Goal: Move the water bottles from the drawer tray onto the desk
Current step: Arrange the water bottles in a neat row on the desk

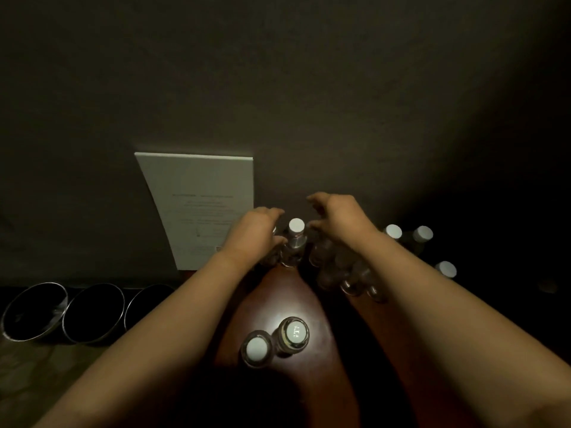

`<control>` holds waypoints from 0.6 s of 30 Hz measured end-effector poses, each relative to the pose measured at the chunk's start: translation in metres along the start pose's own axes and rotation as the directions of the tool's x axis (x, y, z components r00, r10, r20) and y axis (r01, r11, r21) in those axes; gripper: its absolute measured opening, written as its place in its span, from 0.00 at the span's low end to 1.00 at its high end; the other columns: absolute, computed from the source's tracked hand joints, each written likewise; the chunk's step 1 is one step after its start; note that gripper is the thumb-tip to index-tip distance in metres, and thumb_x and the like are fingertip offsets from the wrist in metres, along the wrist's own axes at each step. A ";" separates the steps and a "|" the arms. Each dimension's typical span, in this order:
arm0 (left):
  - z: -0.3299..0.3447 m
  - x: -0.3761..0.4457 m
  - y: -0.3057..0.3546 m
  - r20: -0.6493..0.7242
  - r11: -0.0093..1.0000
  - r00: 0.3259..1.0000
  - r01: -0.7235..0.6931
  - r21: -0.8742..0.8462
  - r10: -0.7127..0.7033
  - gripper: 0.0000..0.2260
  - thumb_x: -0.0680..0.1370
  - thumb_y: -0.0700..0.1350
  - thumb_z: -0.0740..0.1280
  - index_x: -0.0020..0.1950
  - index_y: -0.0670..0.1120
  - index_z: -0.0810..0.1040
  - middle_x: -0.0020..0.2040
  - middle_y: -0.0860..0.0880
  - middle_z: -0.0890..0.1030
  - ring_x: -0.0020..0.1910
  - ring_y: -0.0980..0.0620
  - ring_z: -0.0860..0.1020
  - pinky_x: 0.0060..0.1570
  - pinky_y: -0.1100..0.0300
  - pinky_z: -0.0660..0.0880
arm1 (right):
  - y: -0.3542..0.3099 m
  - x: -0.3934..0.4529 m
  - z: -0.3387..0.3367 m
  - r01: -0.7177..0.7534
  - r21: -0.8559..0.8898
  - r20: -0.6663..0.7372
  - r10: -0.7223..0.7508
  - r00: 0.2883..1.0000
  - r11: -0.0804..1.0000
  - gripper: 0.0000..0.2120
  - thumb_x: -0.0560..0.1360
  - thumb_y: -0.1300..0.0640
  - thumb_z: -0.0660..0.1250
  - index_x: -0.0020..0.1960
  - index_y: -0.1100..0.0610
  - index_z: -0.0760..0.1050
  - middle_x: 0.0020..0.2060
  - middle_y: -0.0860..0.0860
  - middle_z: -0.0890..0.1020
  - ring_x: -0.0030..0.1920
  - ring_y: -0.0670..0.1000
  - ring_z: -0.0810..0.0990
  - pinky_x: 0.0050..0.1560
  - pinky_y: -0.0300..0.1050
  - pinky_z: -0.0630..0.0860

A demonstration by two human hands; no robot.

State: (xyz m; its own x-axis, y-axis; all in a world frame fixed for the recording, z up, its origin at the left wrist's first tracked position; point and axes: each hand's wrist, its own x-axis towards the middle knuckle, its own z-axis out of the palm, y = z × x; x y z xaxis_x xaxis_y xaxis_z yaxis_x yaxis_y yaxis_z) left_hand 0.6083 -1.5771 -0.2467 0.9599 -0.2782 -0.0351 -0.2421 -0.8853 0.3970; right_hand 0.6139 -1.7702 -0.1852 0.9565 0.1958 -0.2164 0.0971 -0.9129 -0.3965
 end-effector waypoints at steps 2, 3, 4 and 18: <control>-0.002 0.007 0.009 -0.020 0.998 0.999 -0.050 -0.031 0.049 0.30 0.71 0.50 0.77 0.71 0.45 0.74 0.64 0.42 0.79 0.64 0.42 0.76 0.65 0.52 0.71 | 0.014 -0.002 -0.016 -0.025 -0.075 -0.006 0.025 1.000 0.997 0.26 0.74 0.56 0.73 0.71 0.54 0.72 0.62 0.54 0.81 0.63 0.53 0.79 0.62 0.42 0.71; -0.003 0.011 0.014 -0.008 0.997 0.998 -0.068 -0.039 0.068 0.30 0.72 0.51 0.77 0.72 0.46 0.74 0.65 0.43 0.79 0.65 0.43 0.76 0.66 0.53 0.71 | 0.019 -0.002 -0.021 -0.037 -0.131 0.023 0.041 0.999 0.991 0.25 0.75 0.55 0.73 0.70 0.53 0.73 0.62 0.54 0.81 0.62 0.53 0.79 0.61 0.42 0.72; -0.002 0.014 0.019 0.016 0.996 0.996 -0.082 -0.038 0.082 0.29 0.72 0.51 0.76 0.72 0.47 0.74 0.65 0.44 0.79 0.65 0.44 0.76 0.66 0.53 0.71 | 0.024 -0.003 -0.024 -0.051 -0.172 0.067 0.064 0.996 0.984 0.23 0.75 0.54 0.72 0.69 0.52 0.74 0.61 0.53 0.81 0.61 0.53 0.79 0.60 0.43 0.73; 0.005 0.030 0.022 0.125 0.999 0.992 -0.011 -0.042 0.016 0.24 0.72 0.51 0.76 0.68 0.51 0.79 0.63 0.50 0.82 0.64 0.51 0.78 0.63 0.57 0.73 | 0.019 0.012 0.006 0.009 -0.216 0.125 0.018 0.992 0.976 0.07 0.73 0.54 0.71 0.47 0.57 0.82 0.44 0.57 0.84 0.48 0.58 0.83 0.50 0.49 0.79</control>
State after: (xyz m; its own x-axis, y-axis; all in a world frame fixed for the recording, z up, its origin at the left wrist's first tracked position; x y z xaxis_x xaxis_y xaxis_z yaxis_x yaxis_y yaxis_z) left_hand 0.6308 -1.6069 -0.2435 0.9308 -0.3364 -0.1428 -0.2461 -0.8659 0.4354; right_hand 0.6255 -1.7833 -0.2004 0.9161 0.2225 -0.3335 0.1633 -0.9668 -0.1965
